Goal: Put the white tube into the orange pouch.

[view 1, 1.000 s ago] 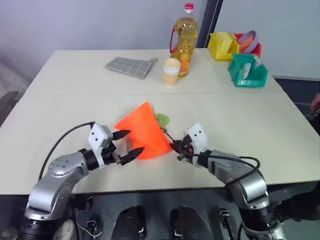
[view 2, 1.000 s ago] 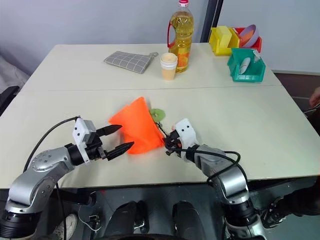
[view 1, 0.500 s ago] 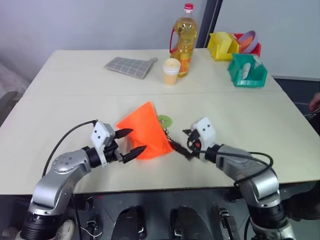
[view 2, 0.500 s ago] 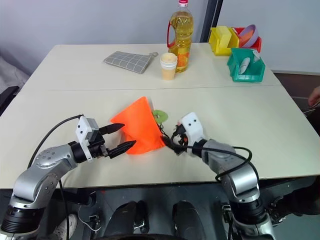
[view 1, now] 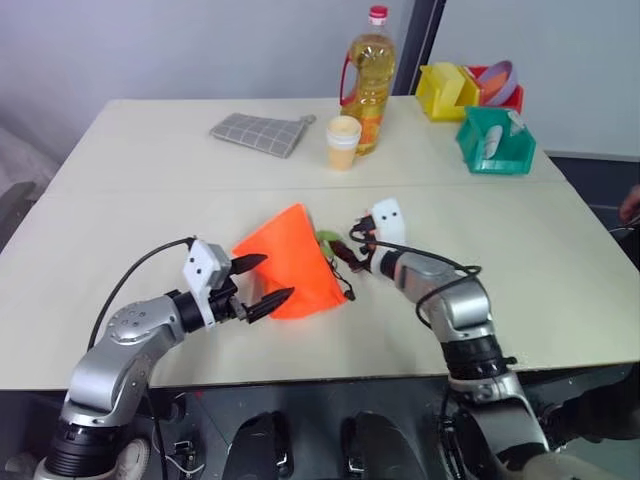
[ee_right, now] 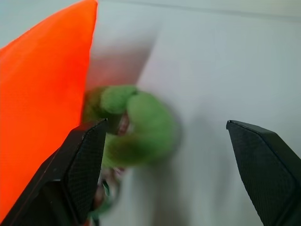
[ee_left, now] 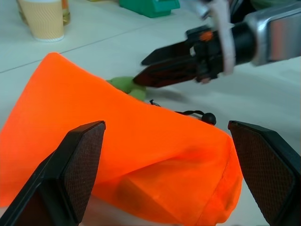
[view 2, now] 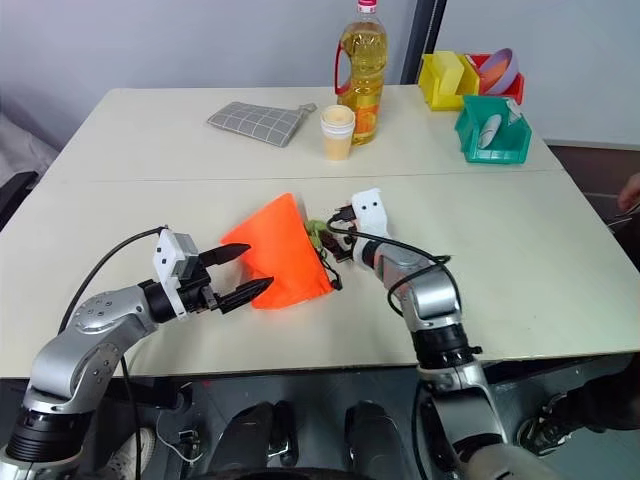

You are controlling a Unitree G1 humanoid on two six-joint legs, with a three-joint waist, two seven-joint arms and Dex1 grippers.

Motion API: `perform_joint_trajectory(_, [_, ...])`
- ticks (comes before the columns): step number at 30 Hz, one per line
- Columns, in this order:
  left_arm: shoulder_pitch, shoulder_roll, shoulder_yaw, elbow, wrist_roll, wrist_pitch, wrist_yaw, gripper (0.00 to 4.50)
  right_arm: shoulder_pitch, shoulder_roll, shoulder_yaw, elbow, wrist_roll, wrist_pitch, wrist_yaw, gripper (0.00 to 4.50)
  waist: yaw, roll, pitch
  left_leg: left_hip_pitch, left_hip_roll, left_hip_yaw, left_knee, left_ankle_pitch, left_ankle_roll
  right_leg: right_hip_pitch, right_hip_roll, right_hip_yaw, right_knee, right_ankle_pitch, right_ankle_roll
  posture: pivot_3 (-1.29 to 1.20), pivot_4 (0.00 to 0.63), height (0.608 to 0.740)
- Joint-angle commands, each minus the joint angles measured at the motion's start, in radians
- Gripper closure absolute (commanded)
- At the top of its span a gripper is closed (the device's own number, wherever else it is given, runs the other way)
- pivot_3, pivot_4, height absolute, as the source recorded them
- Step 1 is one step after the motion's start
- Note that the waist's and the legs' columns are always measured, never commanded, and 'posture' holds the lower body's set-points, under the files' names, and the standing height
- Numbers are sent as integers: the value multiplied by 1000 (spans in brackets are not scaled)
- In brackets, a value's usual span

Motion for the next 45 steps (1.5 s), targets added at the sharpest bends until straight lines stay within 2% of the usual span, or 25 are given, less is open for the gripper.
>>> perform_joint_trajectory(1, [3,-3,14,-29,-1,-21,9,12,-19,12,1,18,-6,-41,10,891,2,0,0,0,0,0,0,0,0,0,0,0,0,0,0,0,150,740])
perform_joint_trajectory(2, [6,-4,16,-31,-2,-21,12,12,-17,13,4,20,-9,-44,13,1129,1,0,0,0,0,0,0,0,0,0,0,0,0,0,0,0,150,740])
perform_joint_trajectory(6, [14,-4,17,-35,-1,-24,18,12,12,-2,3,-32,-12,-44,22,3278,0,0,0,0,0,0,1,0,0,0,0,0,0,0,0,0,150,740])
perform_joint_trajectory(8, [13,-6,16,-34,-1,-25,21,12,36,-16,-6,-77,-11,-40,24,4208,0,0,0,0,0,0,1,0,0,0,0,0,1,0,0,0,150,740])
perform_joint_trajectory(9, [11,-7,15,-32,-1,-26,22,12,55,-29,-12,-115,-9,-40,28,4366,0,0,0,0,0,0,0,0,0,0,0,0,1,0,0,0,150,740])
perform_joint_trajectory(15, [-21,-15,18,6,-14,-27,16,12,169,-90,-169,-424,136,-6,59,4366,1,0,0,0,0,0,0,0,-1,0,-1,0,0,0,0,0,150,740])
perform_joint_trajectory(18, [-71,-22,8,52,-23,-25,-8,12,209,-111,-272,-578,257,63,55,4366,1,0,0,1,0,-1,0,-1,-1,0,-1,0,1,0,0,0,150,740])
perform_joint_trajectory(20, [-110,-30,2,92,-28,-25,-28,12,228,-123,-296,-639,300,94,52,4366,1,0,0,1,0,-1,-1,-2,2,0,-1,0,1,0,0,0,150,740])
perform_joint_trajectory(27, [-251,-44,-14,248,-80,21,-150,6,238,-130,-285,-727,390,118,35,4450,1,0,0,1,0,-1,0,-3,5,0,0,0,1,0,0,0,150,740])
perform_joint_trajectory(35, [-348,-64,-40,385,-102,71,-260,6,224,-132,-238,-728,408,95,18,4450,2,0,0,0,0,-1,1,-3,5,1,0,0,1,0,0,0,150,740])
perform_joint_trajectory(45, [-388,-55,-112,422,-19,10,-346,6,188,-130,-147,-729,387,65,5,4450,1,0,0,0,0,-1,2,-3,5,1,0,0,1,0,0,0,150,740])
